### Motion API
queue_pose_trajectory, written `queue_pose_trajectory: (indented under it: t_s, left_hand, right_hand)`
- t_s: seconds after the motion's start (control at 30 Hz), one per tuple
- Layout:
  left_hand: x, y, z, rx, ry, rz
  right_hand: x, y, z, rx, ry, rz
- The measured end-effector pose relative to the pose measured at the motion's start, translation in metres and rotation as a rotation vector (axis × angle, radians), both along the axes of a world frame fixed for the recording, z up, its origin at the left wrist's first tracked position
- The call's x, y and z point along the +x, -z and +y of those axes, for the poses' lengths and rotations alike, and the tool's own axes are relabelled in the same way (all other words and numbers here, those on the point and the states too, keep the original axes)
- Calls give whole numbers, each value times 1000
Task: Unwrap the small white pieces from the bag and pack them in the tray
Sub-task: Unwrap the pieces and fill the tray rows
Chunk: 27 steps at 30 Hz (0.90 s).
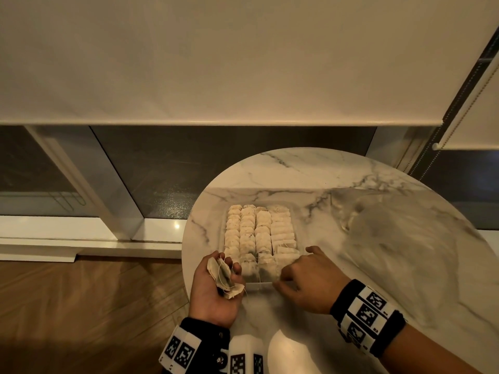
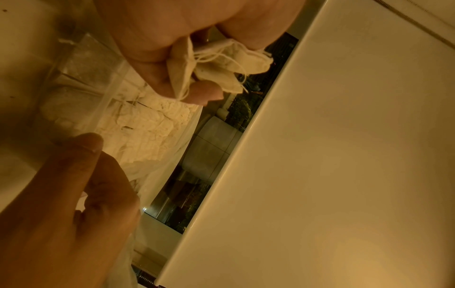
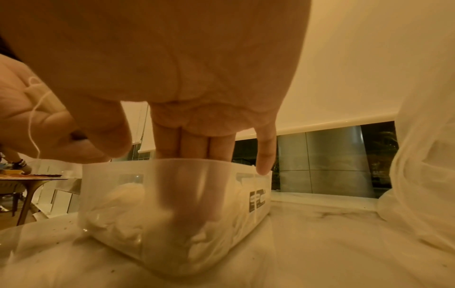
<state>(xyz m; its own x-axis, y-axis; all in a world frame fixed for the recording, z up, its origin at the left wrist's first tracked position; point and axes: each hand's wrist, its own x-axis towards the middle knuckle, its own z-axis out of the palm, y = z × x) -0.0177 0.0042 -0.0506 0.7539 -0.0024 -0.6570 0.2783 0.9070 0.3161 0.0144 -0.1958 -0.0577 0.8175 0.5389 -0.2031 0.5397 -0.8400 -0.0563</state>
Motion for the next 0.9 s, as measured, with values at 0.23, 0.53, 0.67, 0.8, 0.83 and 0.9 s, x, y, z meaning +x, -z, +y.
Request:
queue_pose_trajectory:
  t_s: [0.23,0.53,0.67,0.8,0.83,0.9]
  left_hand:
    - [-2,-2,-5,-6,-7,-49]
    - [-8,-3,-24,12,101,-266]
    - [-9,-2,-26,47,84,-269]
    - [-6,5,-21,43,73,-243]
    - [-6,5,-21,37,61,-236]
    - [-6,6,-20,22,48,-227]
  right_hand:
    - [-6,-14,4,172,19,-72]
    - [-27,-52,49,899,108,-10]
    - [-17,-52,57,781,194,-10]
    - [-13,-56,58,718,225,39]
    - [-12,-57,57,718,225,60]
    - [-9,-59,57,734,230,90]
